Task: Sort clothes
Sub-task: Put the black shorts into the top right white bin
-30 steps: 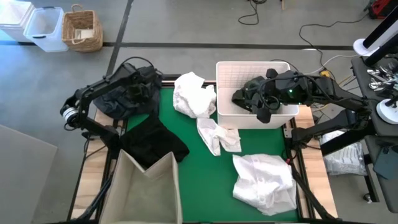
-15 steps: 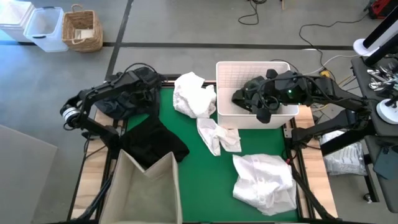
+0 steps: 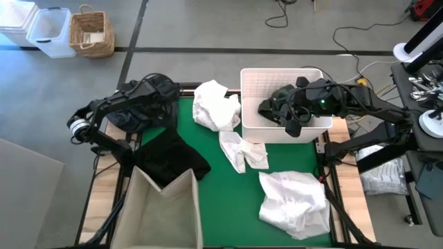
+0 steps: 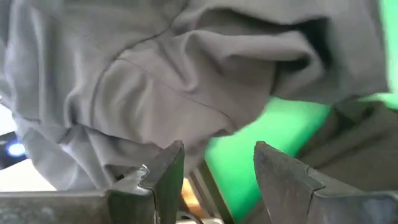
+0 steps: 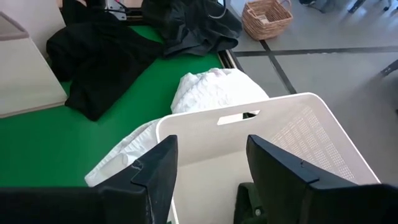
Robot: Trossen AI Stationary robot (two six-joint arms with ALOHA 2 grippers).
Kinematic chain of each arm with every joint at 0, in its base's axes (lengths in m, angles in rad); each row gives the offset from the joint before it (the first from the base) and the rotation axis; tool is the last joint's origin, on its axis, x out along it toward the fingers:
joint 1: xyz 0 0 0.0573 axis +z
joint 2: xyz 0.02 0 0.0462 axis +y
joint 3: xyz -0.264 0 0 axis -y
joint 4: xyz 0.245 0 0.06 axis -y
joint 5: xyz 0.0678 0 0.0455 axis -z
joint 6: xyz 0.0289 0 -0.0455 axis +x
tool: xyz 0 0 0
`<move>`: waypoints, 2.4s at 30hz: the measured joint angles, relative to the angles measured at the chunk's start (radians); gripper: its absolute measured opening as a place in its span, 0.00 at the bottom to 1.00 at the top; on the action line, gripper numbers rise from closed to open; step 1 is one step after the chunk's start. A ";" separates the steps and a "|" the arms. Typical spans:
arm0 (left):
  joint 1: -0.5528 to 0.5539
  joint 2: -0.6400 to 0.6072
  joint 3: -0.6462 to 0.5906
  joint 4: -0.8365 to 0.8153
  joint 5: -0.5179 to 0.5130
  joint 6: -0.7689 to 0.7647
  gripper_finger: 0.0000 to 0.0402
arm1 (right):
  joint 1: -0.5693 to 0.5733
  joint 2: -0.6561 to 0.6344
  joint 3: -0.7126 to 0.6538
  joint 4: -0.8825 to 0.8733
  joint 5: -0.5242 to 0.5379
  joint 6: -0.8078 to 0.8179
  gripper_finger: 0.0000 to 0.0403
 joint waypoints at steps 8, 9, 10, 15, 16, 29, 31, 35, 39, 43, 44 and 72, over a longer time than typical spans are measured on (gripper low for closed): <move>0.017 0.000 -0.101 0.079 -0.088 0.046 0.43 | 0.000 0.000 0.000 0.000 0.000 0.003 0.47; 0.017 0.000 -0.115 0.094 -0.089 0.063 0.43 | 0.000 0.000 0.000 0.000 0.000 0.003 0.46; 0.017 0.000 -0.128 0.113 -0.090 0.077 0.43 | 0.000 0.000 0.000 0.000 0.000 0.004 0.46; 0.017 0.000 -0.177 0.189 -0.090 0.126 0.43 | 0.000 0.000 0.000 0.000 0.000 0.010 0.46; 0.017 0.000 -0.181 0.196 -0.090 0.132 0.43 | 0.000 0.000 0.000 0.000 0.000 0.014 0.47; 0.017 0.000 -0.183 0.205 -0.265 0.160 0.43 | 0.000 0.000 0.000 0.001 0.000 0.016 0.46; 0.017 0.000 -0.183 0.212 -0.266 0.170 0.43 | 0.000 0.000 0.000 0.001 0.000 0.016 0.47; 0.018 0.000 -0.183 0.218 -0.266 0.173 0.43 | 0.000 0.000 0.000 0.001 0.000 0.014 0.47; 0.018 0.000 -0.183 0.222 -0.266 0.173 0.43 | 0.000 0.000 0.000 0.001 0.000 0.013 0.47; 0.018 0.000 -0.195 0.225 -0.250 0.173 0.43 | 0.000 0.000 0.000 0.000 0.000 0.014 0.47; 0.019 0.000 -0.201 0.228 -0.234 0.173 0.43 | 0.000 0.000 0.000 0.000 0.000 0.017 0.47; 0.019 0.000 -0.249 0.288 -0.265 0.255 0.00 | 0.000 0.000 0.000 0.008 0.000 0.025 0.47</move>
